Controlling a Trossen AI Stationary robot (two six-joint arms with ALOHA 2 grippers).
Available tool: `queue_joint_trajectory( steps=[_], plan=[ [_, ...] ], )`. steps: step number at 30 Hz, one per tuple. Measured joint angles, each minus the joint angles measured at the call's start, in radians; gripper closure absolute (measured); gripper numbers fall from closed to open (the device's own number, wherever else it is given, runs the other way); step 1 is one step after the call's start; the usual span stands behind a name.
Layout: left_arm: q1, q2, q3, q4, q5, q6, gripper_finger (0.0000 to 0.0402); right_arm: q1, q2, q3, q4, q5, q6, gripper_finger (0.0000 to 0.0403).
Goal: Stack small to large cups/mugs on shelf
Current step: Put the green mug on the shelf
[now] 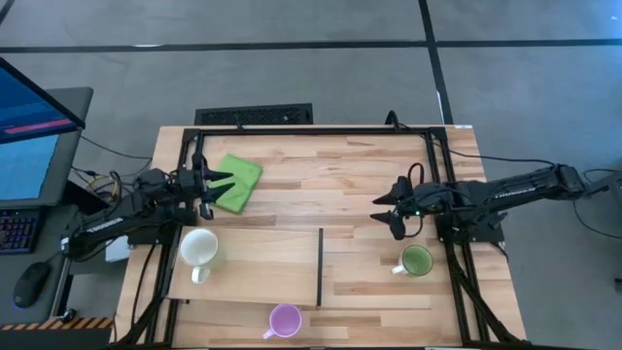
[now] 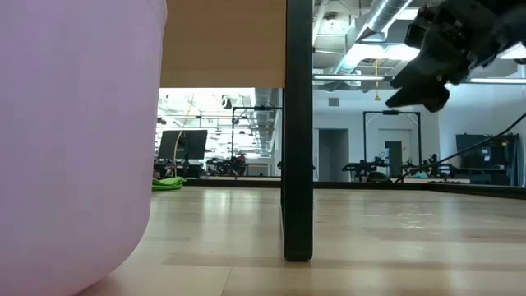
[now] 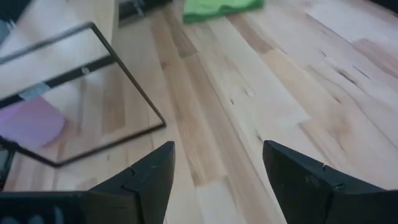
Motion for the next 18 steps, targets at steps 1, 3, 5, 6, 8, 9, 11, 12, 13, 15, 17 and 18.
queue_joint_trajectory(
  steps=[1,3,5,6,8,9,11,12,13,15,17,18],
  plan=[
    [0.0,-0.002,0.0,-0.005,0.0,0.005,0.028,0.0,0.0,0.03,-0.06,0.0,0.0,0.0137],
    [0.0,-0.002,0.0,-0.01,0.0,0.016,0.028,0.0,0.0,0.083,-0.158,0.0,0.0,0.0137],
    [0.0,-0.002,0.0,-0.024,0.0,0.021,0.028,0.0,0.0,0.133,-0.233,0.0,0.0,0.0137],
    [0.0,-0.002,0.0,-0.029,0.0,0.022,0.028,0.0,0.0,0.157,-0.268,-0.002,0.0,0.0137],
    [0.0,-0.002,0.0,-0.037,-0.001,0.025,0.028,0.0,0.0,0.204,-0.344,-0.025,0.0,0.0137],
    [0.0,-0.002,0.0,-0.039,-0.002,0.03,0.028,0.0,0.0,0.225,-0.381,-0.044,0.001,0.0137],
    [0.0,-0.002,0.0,-0.042,-0.003,0.033,0.028,0.001,0.0,0.266,-0.448,-0.087,0.007,0.0137],
    [0.0,-0.002,0.0,-0.044,-0.003,0.033,0.028,0.002,0.0,0.284,-0.477,-0.109,0.025,0.0137],
    [0.0,-0.002,0.0,-0.048,-0.004,0.033,0.028,0.002,0.0,0.299,-0.507,-0.128,0.055,0.0137],
    [0.0,-0.002,0.0,-0.052,-0.004,0.033,0.028,0.002,0.0,0.325,-0.559,-0.135,0.134,0.0137],
    [0.0,-0.002,0.0,-0.054,-0.004,0.033,0.028,0.002,0.0,0.341,-0.607,-0.135,0.194,0.0137],
    [0.0,-0.002,0.0,-0.054,-0.004,0.033,0.028,0.002,0.0,0.348,-0.635,-0.135,0.208,0.0137]
  ],
)
